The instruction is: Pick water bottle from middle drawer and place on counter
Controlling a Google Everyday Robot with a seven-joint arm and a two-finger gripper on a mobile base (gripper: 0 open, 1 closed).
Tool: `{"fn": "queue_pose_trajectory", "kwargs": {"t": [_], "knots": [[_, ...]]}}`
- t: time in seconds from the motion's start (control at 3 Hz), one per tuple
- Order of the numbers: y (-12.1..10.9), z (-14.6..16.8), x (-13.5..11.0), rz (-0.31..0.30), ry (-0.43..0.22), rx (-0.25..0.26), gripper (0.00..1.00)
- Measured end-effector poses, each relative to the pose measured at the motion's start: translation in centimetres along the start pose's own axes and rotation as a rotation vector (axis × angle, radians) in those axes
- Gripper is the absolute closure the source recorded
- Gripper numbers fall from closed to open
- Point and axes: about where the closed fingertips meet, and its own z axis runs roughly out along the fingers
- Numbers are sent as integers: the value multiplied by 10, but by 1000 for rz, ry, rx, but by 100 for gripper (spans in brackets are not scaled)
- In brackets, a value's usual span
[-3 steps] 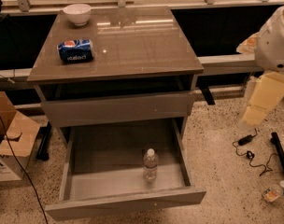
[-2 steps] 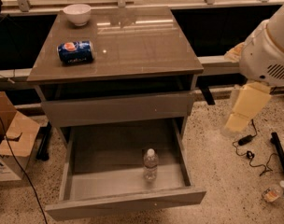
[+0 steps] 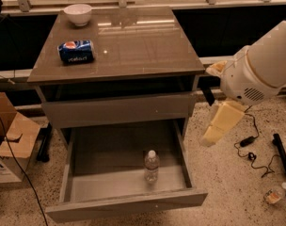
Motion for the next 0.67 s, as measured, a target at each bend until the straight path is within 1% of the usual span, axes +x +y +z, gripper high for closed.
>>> {"fn": "queue_pose_trajectory", "kwargs": {"t": [0.33, 0.67], "knots": [[-2, 22, -1, 1, -60, -21, 0], [-8, 50, 0, 17, -141, -65, 0]]}}
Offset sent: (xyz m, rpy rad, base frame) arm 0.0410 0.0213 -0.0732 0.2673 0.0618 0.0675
